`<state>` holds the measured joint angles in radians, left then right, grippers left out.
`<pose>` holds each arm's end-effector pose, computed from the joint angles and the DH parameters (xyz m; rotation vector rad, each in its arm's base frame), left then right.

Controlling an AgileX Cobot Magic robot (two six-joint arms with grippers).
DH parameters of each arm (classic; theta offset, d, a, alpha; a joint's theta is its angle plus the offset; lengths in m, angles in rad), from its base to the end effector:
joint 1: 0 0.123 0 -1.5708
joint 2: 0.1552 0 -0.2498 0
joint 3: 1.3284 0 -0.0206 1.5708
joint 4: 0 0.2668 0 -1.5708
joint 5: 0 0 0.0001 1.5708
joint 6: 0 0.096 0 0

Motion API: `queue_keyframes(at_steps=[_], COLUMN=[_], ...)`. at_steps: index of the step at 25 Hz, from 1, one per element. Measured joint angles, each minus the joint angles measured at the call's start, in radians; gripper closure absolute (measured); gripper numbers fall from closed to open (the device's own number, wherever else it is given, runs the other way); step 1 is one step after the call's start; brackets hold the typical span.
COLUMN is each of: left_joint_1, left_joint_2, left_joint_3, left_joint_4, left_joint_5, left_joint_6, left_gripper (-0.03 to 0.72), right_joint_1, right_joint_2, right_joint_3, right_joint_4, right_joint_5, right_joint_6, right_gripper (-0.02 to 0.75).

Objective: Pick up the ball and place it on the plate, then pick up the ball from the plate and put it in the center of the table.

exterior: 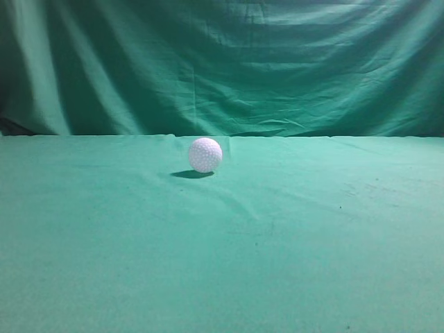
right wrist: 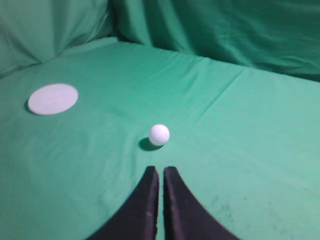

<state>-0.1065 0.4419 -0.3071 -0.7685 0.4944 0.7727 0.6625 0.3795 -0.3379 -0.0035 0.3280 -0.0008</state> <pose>0.1395 -0.0468 0.2345 0.3877 1.9426 -0.3589 0.1127 0.0878 0.2562 -0.6137 1.7749 0.4550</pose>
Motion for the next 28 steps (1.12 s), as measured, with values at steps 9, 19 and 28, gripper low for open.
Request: queue_keyframes(at_steps=[9, 19, 28], left_joint_1=[0.0, 0.0, 0.0], left_joint_2=[0.0, 0.0, 0.0], left_joint_3=[0.0, 0.0, 0.0], left_joint_4=[0.0, 0.0, 0.0], left_joint_5=[0.0, 0.0, 0.0], left_joint_6=[0.0, 0.0, 0.0], left_gripper=[0.688, 0.688, 0.688], right_joint_1=[-0.324, -0.57, -0.586], right_joint_2=[-0.247, -0.388, -0.388], right_joint_3=[0.178, 0.359, 0.366], right_joint_4=[0.025, 0.11, 0.122], right_joint_5=[-0.001, -0.001, 0.041], right_joint_6=[-0.002, -0.002, -0.063], right_gripper=[0.738, 0.738, 0.738])
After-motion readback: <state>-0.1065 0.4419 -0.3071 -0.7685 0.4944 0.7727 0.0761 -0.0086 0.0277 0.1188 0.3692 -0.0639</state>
